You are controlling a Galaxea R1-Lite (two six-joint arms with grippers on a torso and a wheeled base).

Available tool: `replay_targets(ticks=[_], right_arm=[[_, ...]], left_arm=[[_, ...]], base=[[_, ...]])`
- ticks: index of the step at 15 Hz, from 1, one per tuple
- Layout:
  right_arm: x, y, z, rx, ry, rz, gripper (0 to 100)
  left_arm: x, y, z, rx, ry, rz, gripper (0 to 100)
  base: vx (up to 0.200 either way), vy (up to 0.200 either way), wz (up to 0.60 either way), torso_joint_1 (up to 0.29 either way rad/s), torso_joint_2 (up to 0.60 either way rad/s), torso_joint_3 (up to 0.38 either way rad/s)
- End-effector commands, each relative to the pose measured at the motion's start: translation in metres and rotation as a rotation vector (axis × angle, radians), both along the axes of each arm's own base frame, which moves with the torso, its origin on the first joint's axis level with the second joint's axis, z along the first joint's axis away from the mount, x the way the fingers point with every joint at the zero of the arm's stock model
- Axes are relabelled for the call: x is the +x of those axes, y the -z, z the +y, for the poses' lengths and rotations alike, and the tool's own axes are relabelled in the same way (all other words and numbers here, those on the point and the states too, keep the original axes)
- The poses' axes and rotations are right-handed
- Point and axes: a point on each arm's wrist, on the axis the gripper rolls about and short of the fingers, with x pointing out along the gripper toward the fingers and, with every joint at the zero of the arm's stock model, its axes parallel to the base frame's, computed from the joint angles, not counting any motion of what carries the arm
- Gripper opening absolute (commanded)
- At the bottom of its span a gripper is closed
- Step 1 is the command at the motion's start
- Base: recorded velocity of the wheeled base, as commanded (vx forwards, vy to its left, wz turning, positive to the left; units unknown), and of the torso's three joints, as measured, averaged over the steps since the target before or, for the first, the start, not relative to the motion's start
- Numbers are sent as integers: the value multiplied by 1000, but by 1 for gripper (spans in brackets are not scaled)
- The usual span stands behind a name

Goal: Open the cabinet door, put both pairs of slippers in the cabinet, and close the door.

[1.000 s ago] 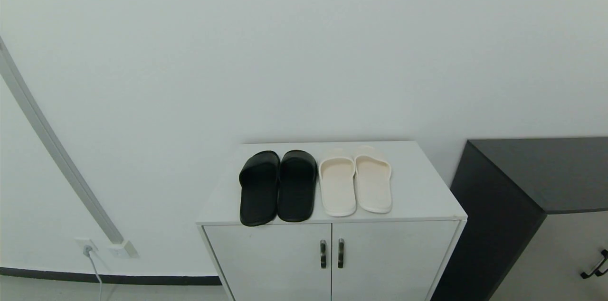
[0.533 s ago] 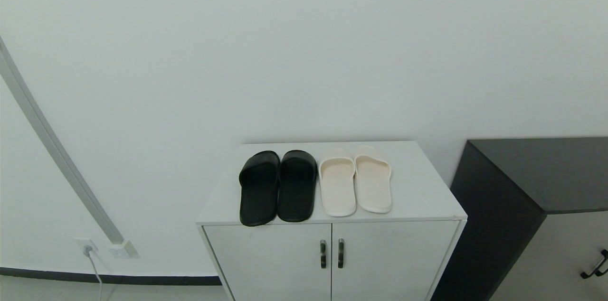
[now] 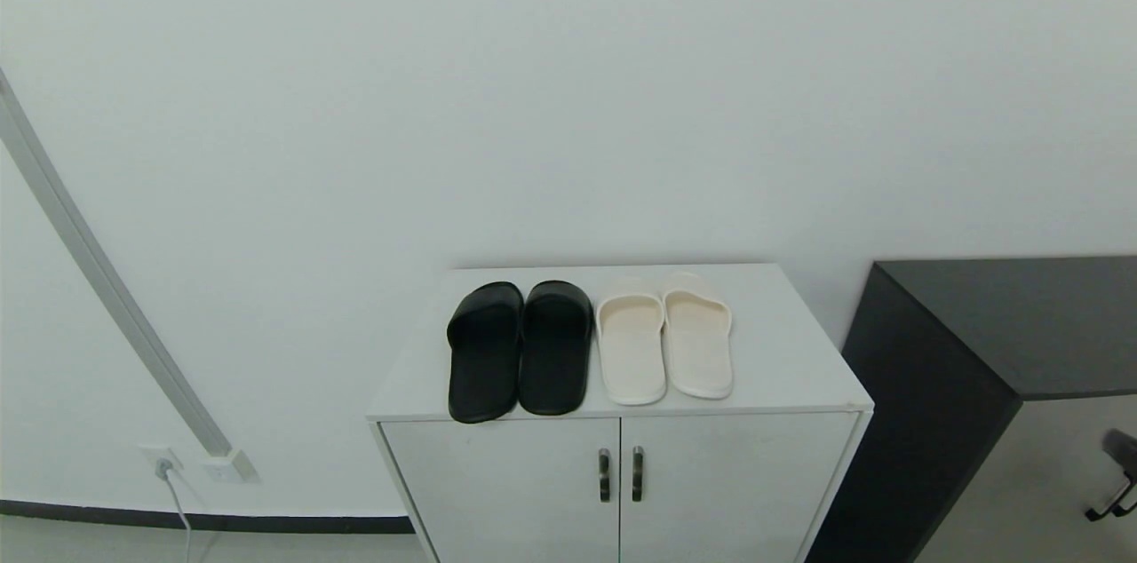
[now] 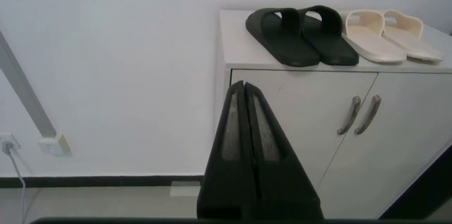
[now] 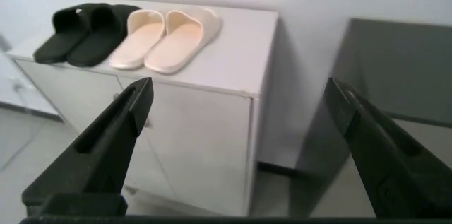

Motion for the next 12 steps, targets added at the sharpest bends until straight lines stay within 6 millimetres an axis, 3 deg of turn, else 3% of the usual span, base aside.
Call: replay_targets(ticks=[1, 6, 12], right_arm=[[69, 9, 59, 32, -131, 150, 100], [110, 13, 125, 43, -159, 144, 100], [150, 20, 190, 78, -34, 134, 100]], left_arm=[[0, 0, 0, -1, 0, 1, 0], [0, 0, 0, -1, 0, 1, 0], [0, 0, 0, -1, 0, 1, 0]], base=[[0, 0, 0, 0, 0, 0], [0, 0, 0, 0, 0, 0], [0, 0, 0, 0, 0, 0]])
